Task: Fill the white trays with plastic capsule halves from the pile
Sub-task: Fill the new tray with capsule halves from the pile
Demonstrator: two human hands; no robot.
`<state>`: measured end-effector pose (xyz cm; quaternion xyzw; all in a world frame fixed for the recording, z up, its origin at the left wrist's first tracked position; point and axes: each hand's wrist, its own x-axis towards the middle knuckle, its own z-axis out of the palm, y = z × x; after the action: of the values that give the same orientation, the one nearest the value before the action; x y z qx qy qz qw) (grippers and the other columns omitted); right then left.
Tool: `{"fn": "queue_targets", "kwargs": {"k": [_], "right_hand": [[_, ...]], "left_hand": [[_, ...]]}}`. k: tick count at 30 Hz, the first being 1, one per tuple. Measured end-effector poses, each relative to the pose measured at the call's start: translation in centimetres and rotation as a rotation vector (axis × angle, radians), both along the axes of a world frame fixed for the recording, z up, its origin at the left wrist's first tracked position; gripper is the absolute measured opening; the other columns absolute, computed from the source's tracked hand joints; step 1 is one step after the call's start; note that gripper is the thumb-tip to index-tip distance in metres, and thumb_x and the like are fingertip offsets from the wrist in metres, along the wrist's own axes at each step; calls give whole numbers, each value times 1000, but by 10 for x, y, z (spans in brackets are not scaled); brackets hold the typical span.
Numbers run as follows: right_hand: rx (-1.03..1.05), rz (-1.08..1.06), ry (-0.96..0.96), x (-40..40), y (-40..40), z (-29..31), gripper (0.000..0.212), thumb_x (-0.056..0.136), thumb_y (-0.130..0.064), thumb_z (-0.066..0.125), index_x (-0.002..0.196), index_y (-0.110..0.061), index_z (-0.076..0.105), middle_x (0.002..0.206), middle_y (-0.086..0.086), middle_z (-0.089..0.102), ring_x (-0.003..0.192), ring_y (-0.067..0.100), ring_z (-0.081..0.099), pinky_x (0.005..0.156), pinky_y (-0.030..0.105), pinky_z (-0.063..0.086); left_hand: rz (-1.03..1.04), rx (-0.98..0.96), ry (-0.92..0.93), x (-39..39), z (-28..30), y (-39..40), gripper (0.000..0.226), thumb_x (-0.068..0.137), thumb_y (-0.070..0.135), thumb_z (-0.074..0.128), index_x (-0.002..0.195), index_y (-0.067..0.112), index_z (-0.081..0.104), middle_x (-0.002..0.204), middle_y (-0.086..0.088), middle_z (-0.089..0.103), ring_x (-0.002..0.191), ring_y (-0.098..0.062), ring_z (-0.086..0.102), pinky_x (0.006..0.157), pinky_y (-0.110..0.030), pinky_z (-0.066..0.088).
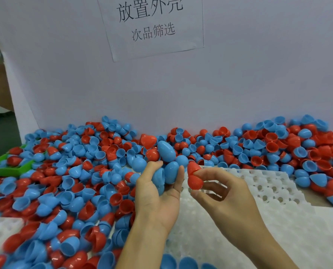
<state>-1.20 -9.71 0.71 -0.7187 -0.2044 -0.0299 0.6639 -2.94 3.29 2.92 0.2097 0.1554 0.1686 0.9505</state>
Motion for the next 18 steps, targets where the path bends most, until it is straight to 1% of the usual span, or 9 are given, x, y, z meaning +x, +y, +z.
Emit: {"fn": "queue_targets", "kwargs": {"k": [3,5,8,10,12,13,15,16,18], "right_hand": [[14,19,-22,-1,0,0,24,81,-8,78,96,-26,76,97,-17,74,87,5,72,74,14,55],[36,38,-30,-1,0,1,20,88,-10,70,97,-28,76,95,-16,75,86,7,73,75,16,56],[64,59,-2,-1,0,1,24,96,-9,58,99,-25,75,90,-11,77,85,10,74,71,18,57],[58,53,8,0,0,1,28,99,-7,53,98,-24,75,88,-8,77,84,11,74,71,20,58],[44,39,-1,0,0,1,32,100,-5,50,97,-24,75,86,-9,76,83,10,74,70,20,58],[35,26,-8,1,0,1,32,99,-4,50,97,-24,75,86,-10,76,82,10,74,70,19,57],[15,0,-28,1,0,0,28,97,-3,56,98,-24,75,87,-13,75,79,10,74,69,19,57],[10,-10,-40,1,0,0,26,95,-4,59,98,-25,75,89,-15,75,79,9,74,69,18,57],[7,-24,-66,1,1,0,23,92,-8,66,98,-28,75,91,-16,75,77,9,74,68,18,57]], "left_hand": [[-6,-25,-1,-1,1,0,7,70,3,71,73,5,78,77,-15,74,63,-27,73,52,-31,58],[3,-28,4,-1,0,1,9,75,2,70,82,4,76,79,-16,74,64,-26,73,53,-31,59],[10,-10,7,-1,-2,2,10,82,3,67,87,4,75,87,-17,73,70,-26,72,56,-32,60],[5,5,16,0,-1,2,10,84,2,66,86,3,75,88,-18,72,70,-27,72,57,-33,61],[5,11,23,1,-2,2,13,84,2,66,77,5,77,88,-19,72,72,-27,72,57,-33,61],[5,10,27,1,-2,1,13,83,3,66,76,5,78,89,-19,71,75,-28,72,57,-32,61],[3,2,32,1,-1,0,10,79,2,68,86,4,75,93,-20,71,78,-29,72,57,-33,61],[0,5,27,1,-2,0,16,75,2,70,90,3,74,94,-21,71,78,-29,72,57,-33,61],[-8,10,22,1,-2,0,23,69,4,71,92,3,75,94,-21,72,76,-29,73,56,-33,61]]}}
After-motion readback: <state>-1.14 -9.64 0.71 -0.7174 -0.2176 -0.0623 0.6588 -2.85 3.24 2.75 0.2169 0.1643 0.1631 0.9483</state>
